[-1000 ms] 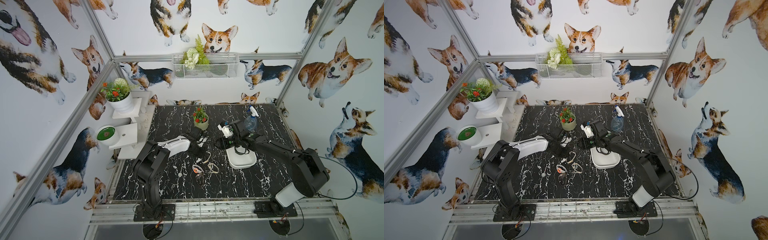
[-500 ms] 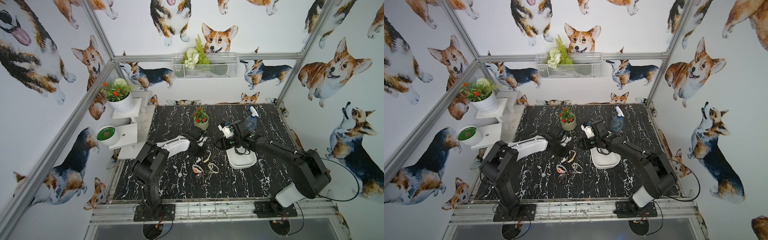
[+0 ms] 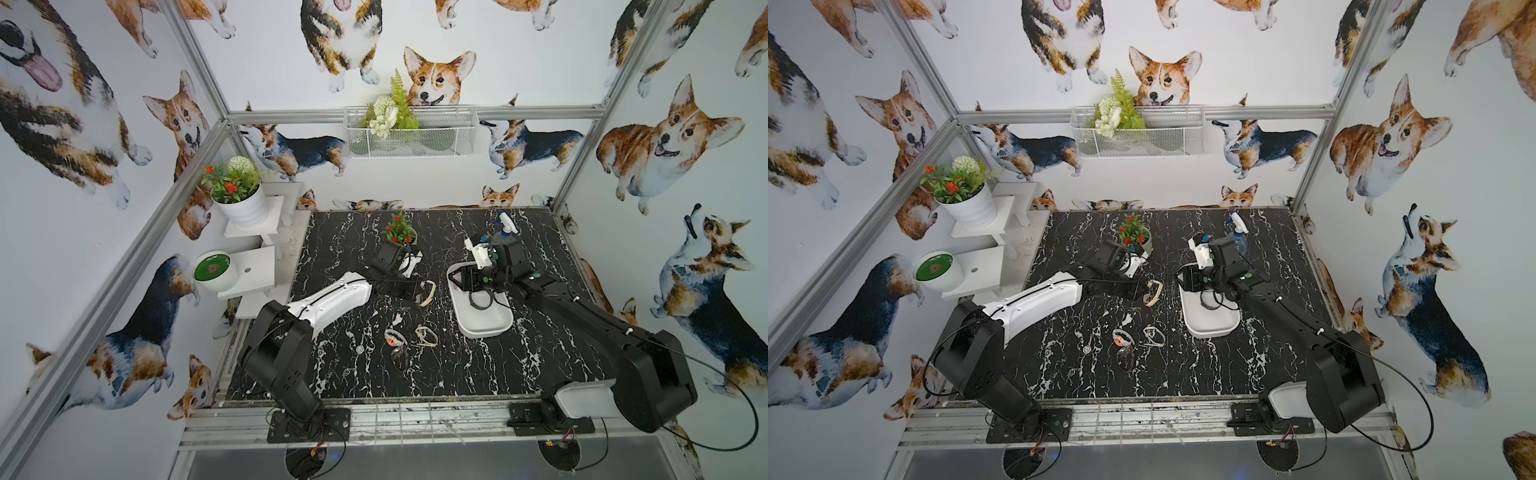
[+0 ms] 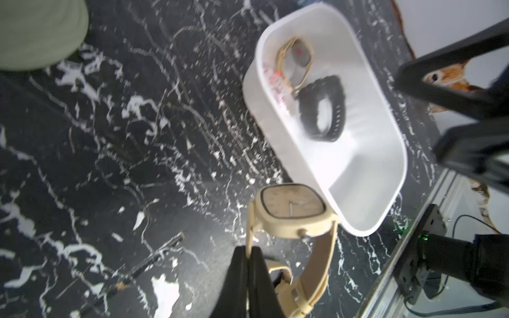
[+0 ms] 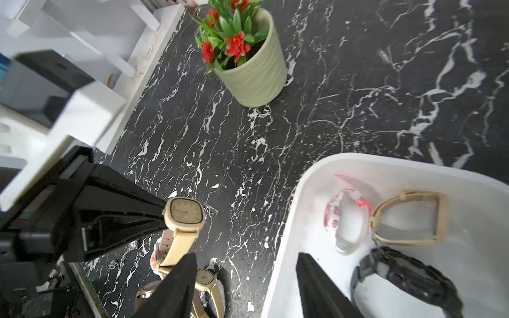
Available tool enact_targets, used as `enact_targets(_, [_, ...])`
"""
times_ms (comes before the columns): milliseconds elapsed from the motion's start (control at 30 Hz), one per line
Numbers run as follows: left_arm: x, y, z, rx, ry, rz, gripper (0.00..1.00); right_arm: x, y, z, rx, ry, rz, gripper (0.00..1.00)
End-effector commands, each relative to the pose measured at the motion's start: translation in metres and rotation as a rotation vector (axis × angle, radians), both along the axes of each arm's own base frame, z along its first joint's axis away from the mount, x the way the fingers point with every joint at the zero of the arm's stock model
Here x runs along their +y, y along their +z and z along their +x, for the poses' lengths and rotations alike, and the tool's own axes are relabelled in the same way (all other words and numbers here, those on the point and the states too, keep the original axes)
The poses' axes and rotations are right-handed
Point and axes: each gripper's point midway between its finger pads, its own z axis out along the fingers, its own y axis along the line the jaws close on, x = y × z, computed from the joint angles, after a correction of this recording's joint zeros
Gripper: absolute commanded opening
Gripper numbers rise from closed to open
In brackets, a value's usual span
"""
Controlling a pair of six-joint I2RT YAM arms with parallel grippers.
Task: Put the watch into the storage box
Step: Pick up the watch at the center of the board, then place the watch in the storage box.
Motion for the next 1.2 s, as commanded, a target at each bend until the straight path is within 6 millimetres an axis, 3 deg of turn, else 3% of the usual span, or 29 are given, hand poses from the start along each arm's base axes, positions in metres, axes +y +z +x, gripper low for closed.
enact_targets(0, [-0.039, 0.012, 0.002, -0.023, -0.044, -0.023, 0.00, -0.032, 0.011, 0.006, -0.059, -0.130, -0.062, 0.64])
enact_targets(233, [-0.104, 0.006, 0.014, 0.067, 0.002, -0.012, 0.00, -0.073, 0.017, 0.003, -0.093, -0.253, -0.107, 0.64])
enact_targets(367, [-0.121, -0.007, 0.013, 0.084, 0.029, 0.037, 0.00, -0.079, 0.012, 0.000, -0.091, -0.258, -0.124, 0.64])
enact_targets(733, [-0.101, -0.043, 0.010, 0.136, 0.093, 0.180, 0.00, -0.082, -0.004, -0.004, -0.076, -0.256, -0.147, 0.64])
enact_targets(1167, [-0.104, -0.062, 0.007, 0.147, 0.081, 0.223, 0.00, -0.076, -0.011, -0.004, -0.055, -0.234, -0.128, 0.65])
